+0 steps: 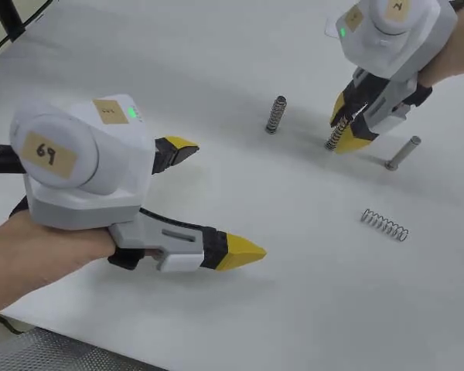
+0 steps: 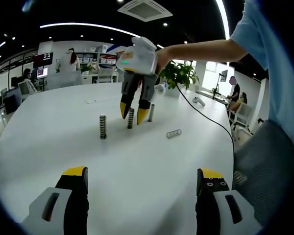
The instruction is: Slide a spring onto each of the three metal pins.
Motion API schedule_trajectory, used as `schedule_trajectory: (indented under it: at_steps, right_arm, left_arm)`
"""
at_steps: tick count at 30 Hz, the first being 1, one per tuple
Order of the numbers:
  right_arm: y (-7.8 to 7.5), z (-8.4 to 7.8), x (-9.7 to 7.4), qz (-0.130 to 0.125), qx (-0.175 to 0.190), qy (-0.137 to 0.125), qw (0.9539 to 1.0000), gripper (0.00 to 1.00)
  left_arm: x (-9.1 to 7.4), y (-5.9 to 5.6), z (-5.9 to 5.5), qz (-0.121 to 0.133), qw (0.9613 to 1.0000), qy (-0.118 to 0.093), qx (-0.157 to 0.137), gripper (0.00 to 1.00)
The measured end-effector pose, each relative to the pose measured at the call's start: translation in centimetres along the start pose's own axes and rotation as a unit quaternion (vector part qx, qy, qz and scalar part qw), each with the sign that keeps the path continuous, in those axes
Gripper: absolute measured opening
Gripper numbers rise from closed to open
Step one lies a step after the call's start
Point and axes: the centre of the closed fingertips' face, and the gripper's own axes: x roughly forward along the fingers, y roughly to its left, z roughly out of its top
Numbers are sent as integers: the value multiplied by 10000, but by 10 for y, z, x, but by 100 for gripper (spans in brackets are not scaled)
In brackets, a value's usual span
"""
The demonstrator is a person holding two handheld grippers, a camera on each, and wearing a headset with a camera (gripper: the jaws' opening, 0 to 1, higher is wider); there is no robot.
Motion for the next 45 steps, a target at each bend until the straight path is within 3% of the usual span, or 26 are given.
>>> schedule_trajectory:
  at_steps: [8, 24, 31, 39, 45]
  right_arm:
    - [-3, 6, -1, -131, 149, -245, 9995, 55]
    - [3, 10, -13, -354, 525, -692, 9956, 77]
    - [9, 12, -23, -587, 751, -1010, 9903, 84]
    - [19, 6, -35, -779, 1052, -1294, 9829, 84]
    - [30, 5, -50, -1027, 1345, -1631, 9720, 85]
  left_arm:
    - [0, 0, 1, 3, 10000, -18, -4, 89]
    - [-3, 0, 10, 14, 10000, -66, 22, 90]
    - [-4, -1, 14, 6, 10000, -59, 77, 90]
    - [-6, 4, 22, 30, 9998, -87, 154, 90]
    - [-8, 7, 29, 59, 9996, -139, 226, 90]
